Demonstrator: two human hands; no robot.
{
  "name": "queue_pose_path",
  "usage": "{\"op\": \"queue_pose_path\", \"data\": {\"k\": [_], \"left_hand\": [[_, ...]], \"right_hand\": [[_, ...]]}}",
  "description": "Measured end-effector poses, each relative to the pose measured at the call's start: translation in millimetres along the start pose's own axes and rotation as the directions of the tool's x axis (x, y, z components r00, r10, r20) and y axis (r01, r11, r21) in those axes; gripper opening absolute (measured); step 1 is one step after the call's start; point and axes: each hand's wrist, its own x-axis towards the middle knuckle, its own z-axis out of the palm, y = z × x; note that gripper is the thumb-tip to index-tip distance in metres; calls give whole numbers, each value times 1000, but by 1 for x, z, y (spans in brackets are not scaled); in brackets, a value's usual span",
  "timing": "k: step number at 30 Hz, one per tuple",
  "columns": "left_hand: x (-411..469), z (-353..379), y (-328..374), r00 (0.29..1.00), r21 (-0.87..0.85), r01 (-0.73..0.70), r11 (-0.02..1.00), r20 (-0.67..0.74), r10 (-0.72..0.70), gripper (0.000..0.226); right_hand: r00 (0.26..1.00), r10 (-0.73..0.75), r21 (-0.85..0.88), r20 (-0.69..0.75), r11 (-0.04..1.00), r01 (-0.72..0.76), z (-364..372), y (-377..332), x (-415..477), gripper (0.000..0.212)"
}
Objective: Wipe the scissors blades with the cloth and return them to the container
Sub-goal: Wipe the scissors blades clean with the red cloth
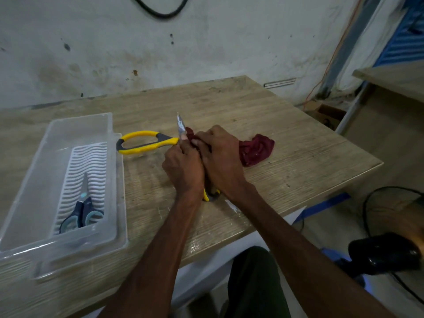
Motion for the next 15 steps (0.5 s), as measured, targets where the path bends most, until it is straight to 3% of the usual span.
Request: {"op": "queue_pose_path", "data": {"k": [3,7,15], "left_hand": [[0,-2,0,1000,-44,0,999,-7,0,48],[-4,-2,3,999,-39,-31,999,13,31,47],[-2,-2,3,1000,-121,16,993,-4,-17,47]], "right_hand": [[999,-6,-75,54,997,10,7,5,6,13],[996,82,-153,-43,984,-87,0,15,12,16],[990,-37,56,140,998,29,-6,10,-3,16]]}}
